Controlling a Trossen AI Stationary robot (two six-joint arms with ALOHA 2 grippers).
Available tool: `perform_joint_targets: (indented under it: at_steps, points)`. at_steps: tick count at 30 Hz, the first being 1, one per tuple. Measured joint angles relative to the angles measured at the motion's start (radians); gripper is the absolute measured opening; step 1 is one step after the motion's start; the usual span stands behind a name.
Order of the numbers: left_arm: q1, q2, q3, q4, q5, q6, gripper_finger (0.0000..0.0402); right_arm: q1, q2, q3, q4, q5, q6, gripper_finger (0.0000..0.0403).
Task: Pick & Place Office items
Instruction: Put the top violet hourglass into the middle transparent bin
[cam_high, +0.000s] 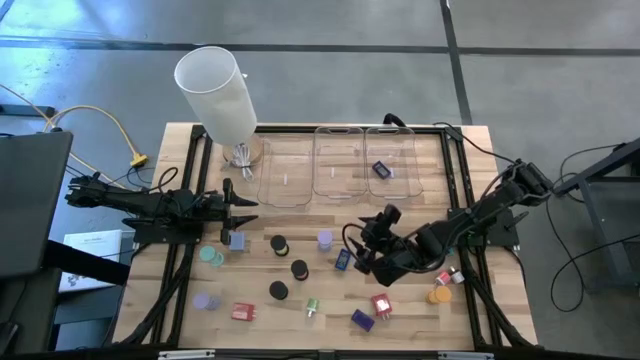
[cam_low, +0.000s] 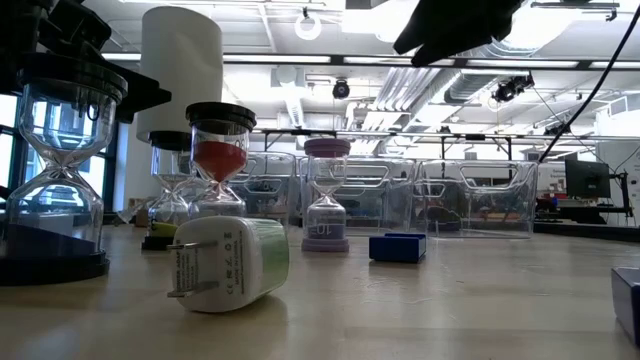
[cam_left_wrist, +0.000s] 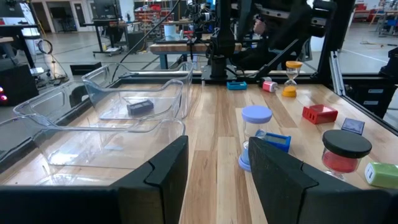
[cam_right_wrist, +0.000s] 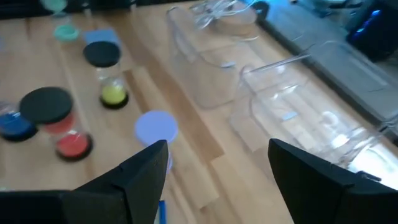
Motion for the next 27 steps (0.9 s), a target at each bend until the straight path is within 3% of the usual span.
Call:
perform_joint_targets:
  at_steps: [11,21,27]
  points:
    - [0.0,0.0,0.0,0.0,0.0,0.0,0.0163,0.007,0.025,0.0,0.08,-0.204,0.0,0.0267]
    - [0.0,0.0,0.0,0.0,0.0,0.0,0.0163,0.006,0.159,0.001,0.216,-0.205,-0.056,0.0267]
    - [0.0,0.0,0.0,0.0,0.0,0.0,0.0163,0.006,0.165,0.001,0.25,-0.184,-0.05,0.0267]
